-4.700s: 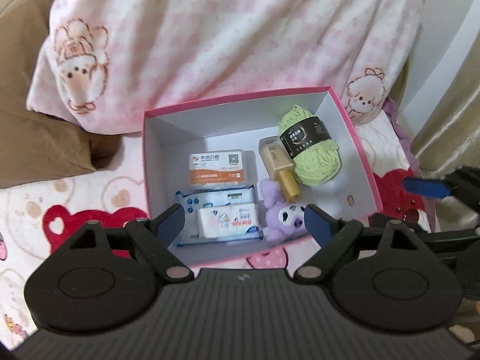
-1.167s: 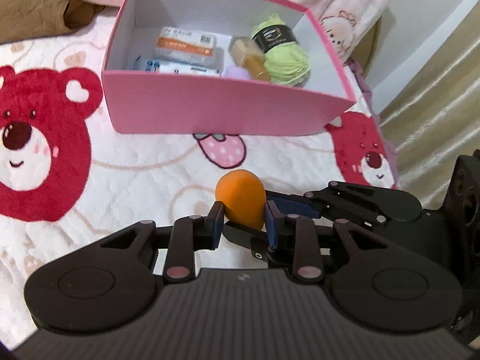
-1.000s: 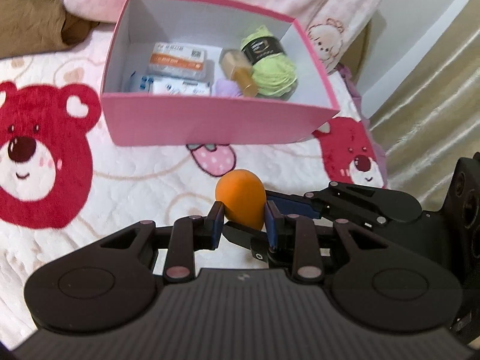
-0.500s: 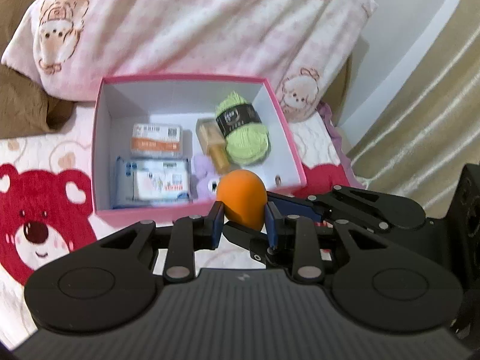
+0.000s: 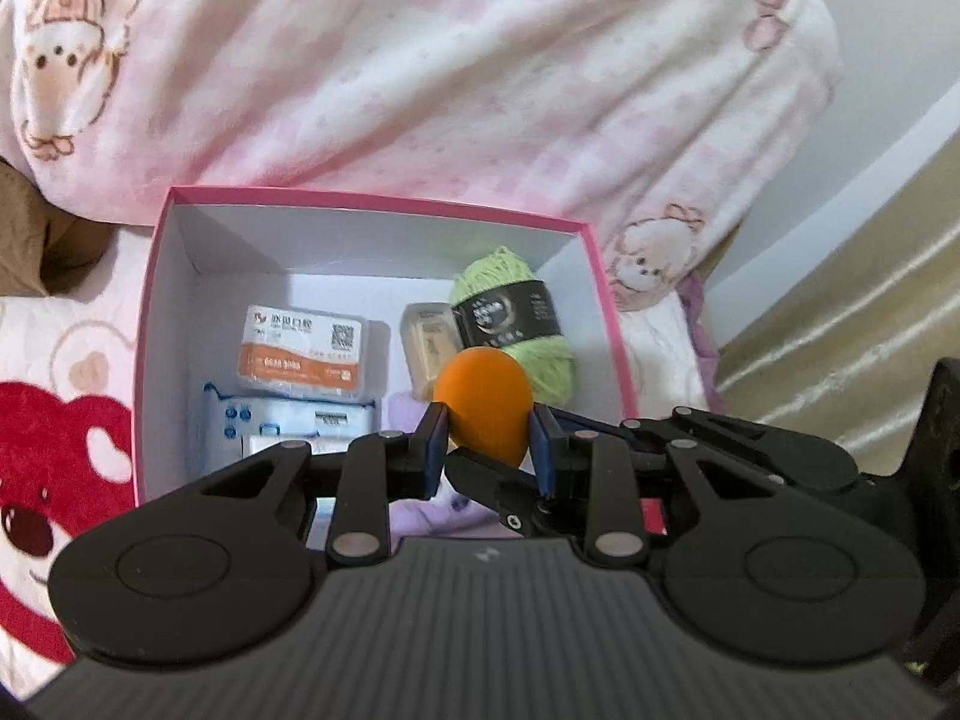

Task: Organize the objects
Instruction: 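Carry the sponge into the pink box and open the left tool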

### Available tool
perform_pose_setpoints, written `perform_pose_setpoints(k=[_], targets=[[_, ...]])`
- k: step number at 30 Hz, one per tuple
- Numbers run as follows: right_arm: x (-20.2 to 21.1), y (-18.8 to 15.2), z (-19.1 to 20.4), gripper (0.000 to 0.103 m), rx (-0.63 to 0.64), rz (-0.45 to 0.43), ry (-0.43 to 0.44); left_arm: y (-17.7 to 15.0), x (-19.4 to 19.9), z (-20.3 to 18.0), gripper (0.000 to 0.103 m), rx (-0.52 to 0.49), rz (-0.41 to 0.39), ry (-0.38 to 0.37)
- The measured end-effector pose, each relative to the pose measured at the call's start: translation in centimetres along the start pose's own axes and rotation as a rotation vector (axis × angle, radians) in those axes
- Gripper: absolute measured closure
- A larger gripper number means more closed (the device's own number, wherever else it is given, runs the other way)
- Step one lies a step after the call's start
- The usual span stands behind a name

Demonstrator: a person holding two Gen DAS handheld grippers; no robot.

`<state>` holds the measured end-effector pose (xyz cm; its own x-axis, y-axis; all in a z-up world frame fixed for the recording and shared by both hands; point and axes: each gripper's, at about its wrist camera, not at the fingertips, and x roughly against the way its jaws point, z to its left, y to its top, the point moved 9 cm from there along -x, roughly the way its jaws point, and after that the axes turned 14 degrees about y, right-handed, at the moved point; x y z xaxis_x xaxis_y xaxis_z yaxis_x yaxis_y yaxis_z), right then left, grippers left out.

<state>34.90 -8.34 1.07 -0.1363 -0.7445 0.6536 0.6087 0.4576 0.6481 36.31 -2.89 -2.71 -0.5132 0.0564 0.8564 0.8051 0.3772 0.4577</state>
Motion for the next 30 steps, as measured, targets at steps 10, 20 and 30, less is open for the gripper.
perform_pose_setpoints(k=[10, 20, 30], targets=[[-6.6, -0.5, -3.0, 0.062, 0.023, 0.101, -0.045, 1.4, -7.2, 1.9, 0.075, 0.005, 0.027, 0.035], [-8.4, -1.4, -3.8, 0.066, 0.091, 0.118, -0.072, 1.7, -9.8, 3.0, 0.076, -0.005, -0.003, 0.081], [-7.5, -2.7, -4.2, 0.084, 0.098, 0.109, -0.084, 0.8, -10.6, 2.5, 0.076, -0.025, 0.016, 0.054]])
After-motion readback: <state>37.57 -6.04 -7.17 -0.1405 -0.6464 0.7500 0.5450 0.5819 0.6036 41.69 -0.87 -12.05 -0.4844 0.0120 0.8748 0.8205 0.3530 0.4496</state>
